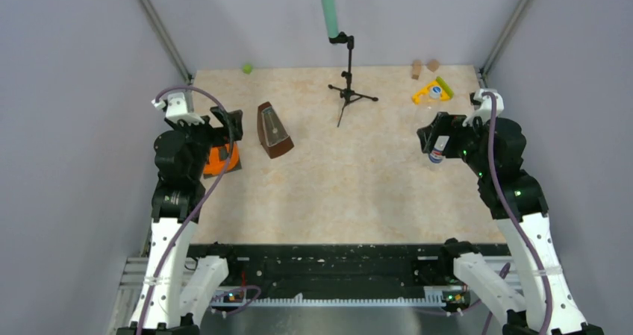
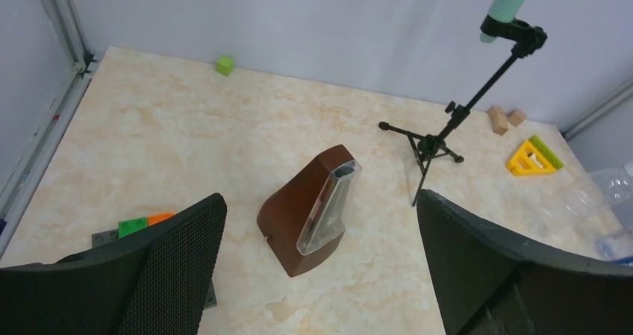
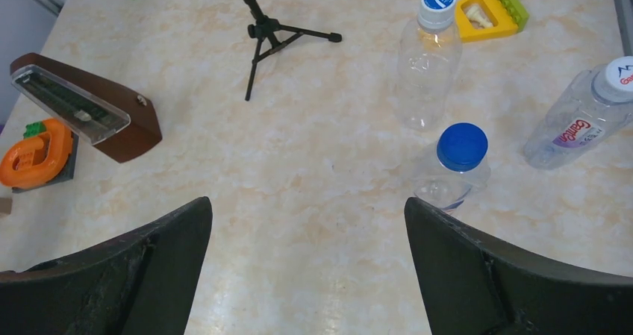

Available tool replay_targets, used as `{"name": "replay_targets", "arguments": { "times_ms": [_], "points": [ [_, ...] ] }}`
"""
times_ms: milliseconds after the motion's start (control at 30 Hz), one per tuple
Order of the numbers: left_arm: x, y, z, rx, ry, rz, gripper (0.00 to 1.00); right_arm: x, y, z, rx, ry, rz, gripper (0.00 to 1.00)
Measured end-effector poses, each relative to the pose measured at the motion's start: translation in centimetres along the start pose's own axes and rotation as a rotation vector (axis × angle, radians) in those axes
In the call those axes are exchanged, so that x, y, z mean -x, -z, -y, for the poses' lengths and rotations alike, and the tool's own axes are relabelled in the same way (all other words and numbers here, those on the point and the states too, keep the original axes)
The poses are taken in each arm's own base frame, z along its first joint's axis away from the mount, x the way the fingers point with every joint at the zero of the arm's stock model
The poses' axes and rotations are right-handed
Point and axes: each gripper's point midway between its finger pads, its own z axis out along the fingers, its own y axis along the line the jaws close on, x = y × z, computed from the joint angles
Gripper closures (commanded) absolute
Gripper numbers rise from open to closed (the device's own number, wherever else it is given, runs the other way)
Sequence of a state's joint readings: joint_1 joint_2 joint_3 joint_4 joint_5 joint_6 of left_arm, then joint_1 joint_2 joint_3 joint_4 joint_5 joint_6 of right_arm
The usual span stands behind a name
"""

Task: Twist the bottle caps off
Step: Pick up the plastic bottle at the center of the board.

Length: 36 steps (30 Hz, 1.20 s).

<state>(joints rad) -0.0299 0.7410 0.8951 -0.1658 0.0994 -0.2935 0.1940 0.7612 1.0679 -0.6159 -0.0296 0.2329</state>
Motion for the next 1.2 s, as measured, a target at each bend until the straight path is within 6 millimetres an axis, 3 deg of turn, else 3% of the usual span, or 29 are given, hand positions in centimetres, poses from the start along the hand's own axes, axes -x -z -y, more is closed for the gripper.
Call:
{"name": "replay_targets", "arguments": {
  "times_ms": [167,367,467,733,933,1067,1200],
  "points": [
    [0.2,-0.1,-1.0,0.066,0.042,0.018,0.02,-0.3,-0.1,0.2,-0.013,-0.006,-0.012,0.01],
    [-1.1,0.2,-1.2,0.088,0.111,-0.031,0.02,-1.2,-0.7,1.7,-0.102,-0.014,-0.074,0.02],
    [-1.5,0.6,-0.8,0.070,0.144,-0.047,0.02,-1.4,-1.1,2.1,-0.126,-0.013,-0.102,0.10],
    [-3.0,1.7,2.6,-0.133,0.133,-0.102,0.06,-0.6,-1.4,2.0,-0.137,-0.030,-0.113,0.18],
    [-3.9,2.3,5.6,-0.326,0.126,-0.152,0.09,-0.6,-1.9,4.6,-0.294,-0.017,-0.130,0.27],
    [-4.2,2.6,7.6,-0.445,0.119,-0.177,0.11,0.3,-3.3,5.2,-0.334,-0.005,-0.139,0.33],
    [-5.6,2.9,9.9,-0.532,0.073,-0.219,0.11,-0.6,-4.6,5.8,-0.358,-0.002,-0.182,0.36]
  ]
}}
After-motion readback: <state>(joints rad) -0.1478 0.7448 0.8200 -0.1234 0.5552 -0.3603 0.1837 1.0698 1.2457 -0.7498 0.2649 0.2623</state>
